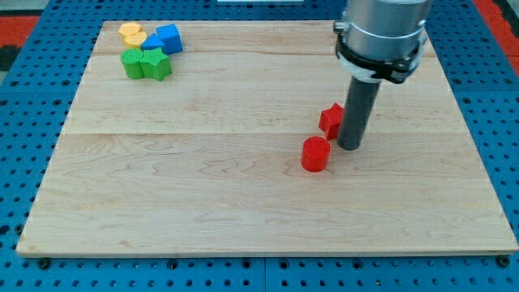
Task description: Slide the red star closer to the group of blocks
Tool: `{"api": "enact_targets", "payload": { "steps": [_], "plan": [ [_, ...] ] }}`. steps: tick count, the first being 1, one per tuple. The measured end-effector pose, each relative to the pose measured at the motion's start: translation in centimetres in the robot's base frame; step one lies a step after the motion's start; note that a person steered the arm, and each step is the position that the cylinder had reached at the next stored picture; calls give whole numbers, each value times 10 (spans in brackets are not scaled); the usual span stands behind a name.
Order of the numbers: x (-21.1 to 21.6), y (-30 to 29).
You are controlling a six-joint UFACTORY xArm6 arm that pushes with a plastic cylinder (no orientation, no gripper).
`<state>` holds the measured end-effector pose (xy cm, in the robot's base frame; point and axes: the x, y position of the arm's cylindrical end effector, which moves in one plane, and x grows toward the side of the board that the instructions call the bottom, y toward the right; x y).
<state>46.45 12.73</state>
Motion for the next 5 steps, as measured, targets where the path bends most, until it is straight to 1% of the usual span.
{"api": "enact_targets", "payload": {
  "steps": [1, 2, 3, 4, 5],
  "plan": [
    [-30, -31],
    [-68, -154],
    [-57, -167],
    [-7, -98],
    [-34, -33]
  ]
}}
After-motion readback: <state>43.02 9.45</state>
